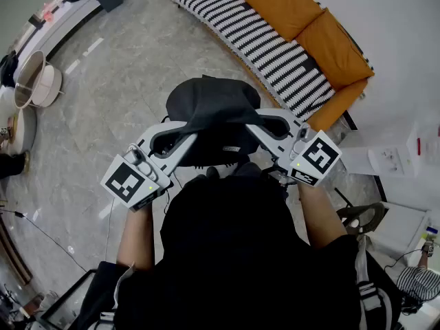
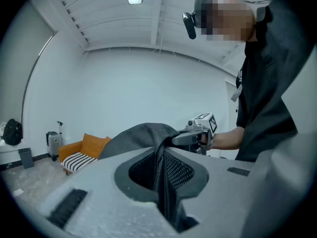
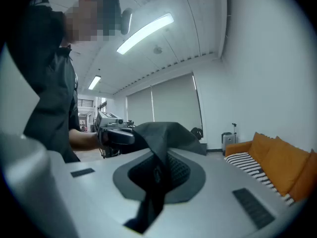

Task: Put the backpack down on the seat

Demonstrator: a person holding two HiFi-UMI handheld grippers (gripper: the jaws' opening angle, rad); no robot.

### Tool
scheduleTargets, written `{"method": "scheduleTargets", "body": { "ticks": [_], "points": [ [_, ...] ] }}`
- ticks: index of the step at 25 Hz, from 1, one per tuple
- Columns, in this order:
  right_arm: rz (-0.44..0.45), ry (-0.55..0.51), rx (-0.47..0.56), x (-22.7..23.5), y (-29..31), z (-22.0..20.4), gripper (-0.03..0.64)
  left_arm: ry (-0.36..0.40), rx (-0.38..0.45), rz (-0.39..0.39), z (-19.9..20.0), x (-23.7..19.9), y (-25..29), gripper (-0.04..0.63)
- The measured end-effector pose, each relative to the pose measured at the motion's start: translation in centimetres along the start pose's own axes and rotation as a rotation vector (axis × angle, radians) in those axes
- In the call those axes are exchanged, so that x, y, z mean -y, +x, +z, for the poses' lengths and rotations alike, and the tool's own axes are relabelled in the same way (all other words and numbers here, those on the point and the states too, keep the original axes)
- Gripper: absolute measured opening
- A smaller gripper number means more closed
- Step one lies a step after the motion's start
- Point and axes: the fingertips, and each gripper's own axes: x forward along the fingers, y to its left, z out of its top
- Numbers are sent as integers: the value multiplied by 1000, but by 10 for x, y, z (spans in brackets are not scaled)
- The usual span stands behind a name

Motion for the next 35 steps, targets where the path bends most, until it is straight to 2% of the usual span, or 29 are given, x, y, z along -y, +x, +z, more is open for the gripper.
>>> {"method": "scheduleTargets", "body": {
  "ticks": [8,15,28,35],
  "points": [
    [-4,-10,8,-7,-6,3,34,-3,22,-15,4,7,-2,44],
    [-37,-40,-37,-9,-8,-5,34,-30,26,-21,-2,13,-2,44],
    [-33,0,-69,-21,2,-18,34,-78,41,-16,-21,15,-17,44],
    [-2,4,-89,-23,18,-19,34,-113,64,-1,-26,6,-27,44]
  ]
}}
